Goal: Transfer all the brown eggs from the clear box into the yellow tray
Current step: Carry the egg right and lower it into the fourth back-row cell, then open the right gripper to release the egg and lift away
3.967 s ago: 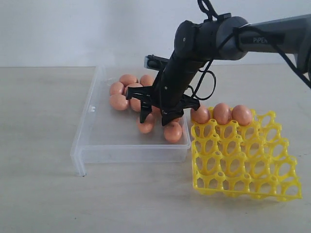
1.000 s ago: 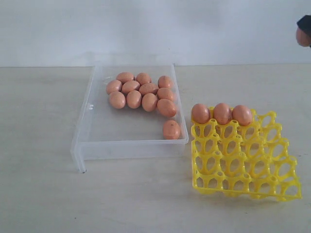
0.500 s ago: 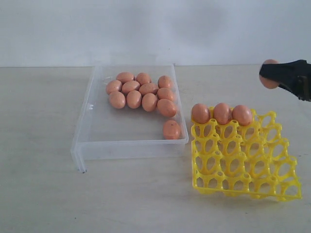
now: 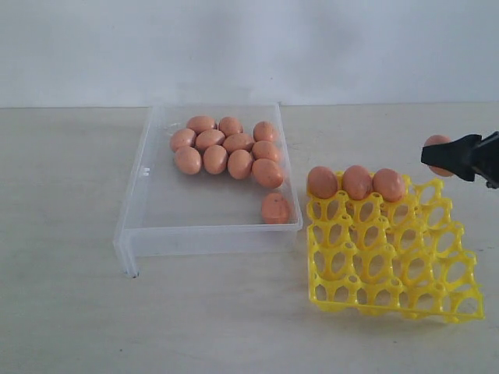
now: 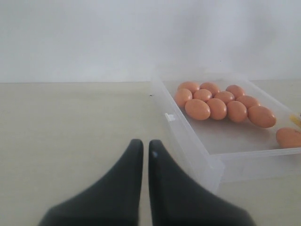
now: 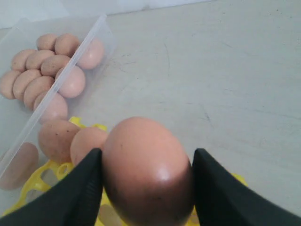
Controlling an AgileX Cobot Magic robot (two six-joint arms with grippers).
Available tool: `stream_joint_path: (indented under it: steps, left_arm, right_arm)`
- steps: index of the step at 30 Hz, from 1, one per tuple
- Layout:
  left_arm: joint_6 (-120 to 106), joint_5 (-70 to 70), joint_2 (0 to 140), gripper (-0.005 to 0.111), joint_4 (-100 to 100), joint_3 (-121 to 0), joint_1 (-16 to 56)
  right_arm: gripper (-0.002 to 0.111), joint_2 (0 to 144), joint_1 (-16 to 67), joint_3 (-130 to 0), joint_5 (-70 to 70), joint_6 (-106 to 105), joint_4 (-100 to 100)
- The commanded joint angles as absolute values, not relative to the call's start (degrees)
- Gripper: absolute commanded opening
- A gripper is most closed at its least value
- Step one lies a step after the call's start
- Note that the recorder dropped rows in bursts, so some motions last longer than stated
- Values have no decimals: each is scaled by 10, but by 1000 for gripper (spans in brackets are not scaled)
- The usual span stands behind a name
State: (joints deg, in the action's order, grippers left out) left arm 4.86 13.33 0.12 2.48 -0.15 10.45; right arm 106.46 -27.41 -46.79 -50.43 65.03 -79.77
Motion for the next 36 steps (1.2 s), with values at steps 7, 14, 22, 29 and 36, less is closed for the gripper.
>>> stream_joint_path:
  steps: [7,14,22,29,36]
  left_arm:
    - [47,133,0,4,23,0,102]
    - [47,133,0,4,23,0,102]
    - [47,133,0,4,23,0,102]
    - [47,133,0,4,23,0,102]
    - [47,133,0,4,23,0,102]
  right_arm:
    - [0,1137,-273,-470,-539,614,-774]
    - [0,1139,-273,-470,-531,572,-732]
    - [0,1139,-273,-470,-523,558,-725]
    - [0,1139,-268,-470,-518,558,-723]
    - [0,1139,-235,-476,-481,517,-704]
